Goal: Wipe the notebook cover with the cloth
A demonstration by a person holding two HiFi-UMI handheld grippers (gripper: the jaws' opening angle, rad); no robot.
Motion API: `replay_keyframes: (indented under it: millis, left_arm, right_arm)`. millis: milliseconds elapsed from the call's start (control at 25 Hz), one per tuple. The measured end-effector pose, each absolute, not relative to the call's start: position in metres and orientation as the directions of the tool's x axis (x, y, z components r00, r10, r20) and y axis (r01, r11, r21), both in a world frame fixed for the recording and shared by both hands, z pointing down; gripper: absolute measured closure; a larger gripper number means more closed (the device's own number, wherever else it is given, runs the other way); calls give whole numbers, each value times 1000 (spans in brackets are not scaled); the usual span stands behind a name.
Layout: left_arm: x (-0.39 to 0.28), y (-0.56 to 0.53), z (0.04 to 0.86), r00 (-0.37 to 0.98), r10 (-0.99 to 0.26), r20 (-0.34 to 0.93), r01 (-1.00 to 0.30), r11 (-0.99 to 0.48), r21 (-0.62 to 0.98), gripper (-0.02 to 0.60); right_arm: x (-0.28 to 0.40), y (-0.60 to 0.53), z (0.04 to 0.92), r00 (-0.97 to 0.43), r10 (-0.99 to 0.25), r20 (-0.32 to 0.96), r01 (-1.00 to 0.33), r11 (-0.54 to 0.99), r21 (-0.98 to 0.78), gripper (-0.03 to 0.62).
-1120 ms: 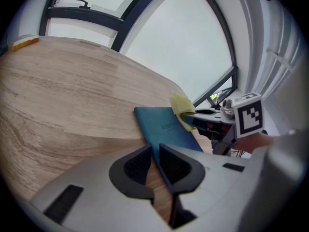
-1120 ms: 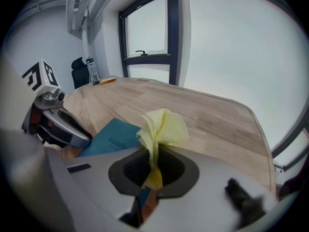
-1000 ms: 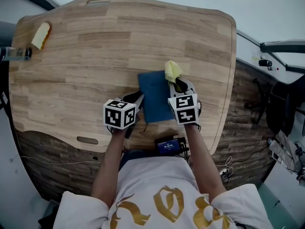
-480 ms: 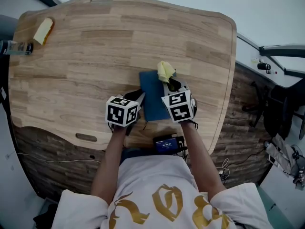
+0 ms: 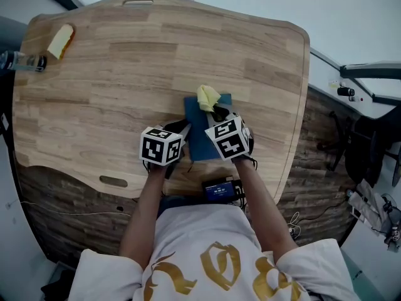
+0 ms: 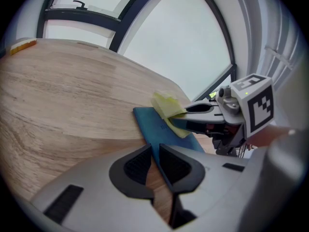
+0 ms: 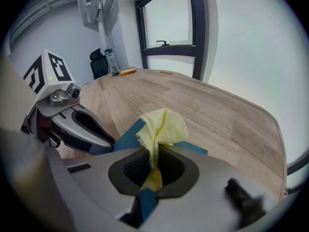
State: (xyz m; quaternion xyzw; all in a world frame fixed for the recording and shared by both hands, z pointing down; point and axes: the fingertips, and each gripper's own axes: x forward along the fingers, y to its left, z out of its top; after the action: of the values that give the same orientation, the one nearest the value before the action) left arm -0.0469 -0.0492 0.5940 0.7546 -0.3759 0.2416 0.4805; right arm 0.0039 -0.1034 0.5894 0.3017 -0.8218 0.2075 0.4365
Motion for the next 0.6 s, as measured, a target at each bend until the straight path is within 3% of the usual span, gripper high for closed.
replay_keyframes:
  millis: [600]
  left_arm:
    - [-47,-49,594,596,-340,727,-803,-259,537,520]
  right_arm:
    - [-25,-84,589,-480,-253,840,-599,794,-103,556]
